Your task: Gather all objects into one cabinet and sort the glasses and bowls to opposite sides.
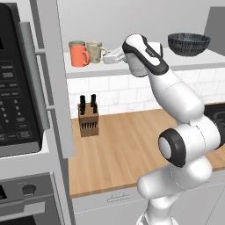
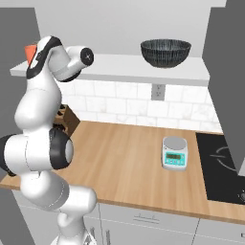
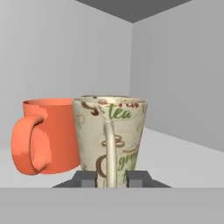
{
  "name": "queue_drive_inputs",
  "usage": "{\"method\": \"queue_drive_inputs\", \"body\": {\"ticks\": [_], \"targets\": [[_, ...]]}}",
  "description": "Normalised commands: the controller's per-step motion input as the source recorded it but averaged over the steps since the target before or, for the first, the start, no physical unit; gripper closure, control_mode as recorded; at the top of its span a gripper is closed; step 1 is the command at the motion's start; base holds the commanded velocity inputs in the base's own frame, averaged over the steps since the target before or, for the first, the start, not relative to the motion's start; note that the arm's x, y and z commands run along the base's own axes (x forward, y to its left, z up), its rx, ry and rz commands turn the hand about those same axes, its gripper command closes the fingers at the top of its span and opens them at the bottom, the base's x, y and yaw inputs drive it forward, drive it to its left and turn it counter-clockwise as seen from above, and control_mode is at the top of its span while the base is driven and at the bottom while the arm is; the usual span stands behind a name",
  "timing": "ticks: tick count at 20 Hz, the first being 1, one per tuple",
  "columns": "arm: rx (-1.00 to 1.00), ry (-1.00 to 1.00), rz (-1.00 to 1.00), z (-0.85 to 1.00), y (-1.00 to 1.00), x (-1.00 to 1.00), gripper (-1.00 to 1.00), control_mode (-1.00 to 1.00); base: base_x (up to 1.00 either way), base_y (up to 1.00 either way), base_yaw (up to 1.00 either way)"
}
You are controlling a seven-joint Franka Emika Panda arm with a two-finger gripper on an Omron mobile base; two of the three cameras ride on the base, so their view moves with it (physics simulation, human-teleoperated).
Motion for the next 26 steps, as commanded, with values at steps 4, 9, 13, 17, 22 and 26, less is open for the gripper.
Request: {"method": "queue_drive_inputs", "body": {"ticks": [4, 9, 13, 17, 22, 26], "targets": [[0.0, 0.0, 0.0, 0.0, 0.0, 0.0, -1.0, -1.0, 0.0, 0.0, 0.0], [0.0, 0.0, 0.0, 0.0, -0.02, -0.05, -1.0, -1.0, 0.0, 0.0, 0.0], [0.02, 0.0, -0.25, 0.0, -0.72, -0.6, -1.0, -1.0, 0.0, 0.0, 0.0], [0.03, 0.0, -0.41, 0.16, -0.93, -0.86, -1.0, -1.0, 0.0, 0.0, 0.0], [0.0, 0.19, -0.46, 0.57, -0.68, -0.7, -1.0, -1.0, 0.0, 0.0, 0.0], [0.0, 0.31, -0.39, 0.81, -0.61, -0.62, -1.0, -1.0, 0.0, 0.0, 0.0]]}}
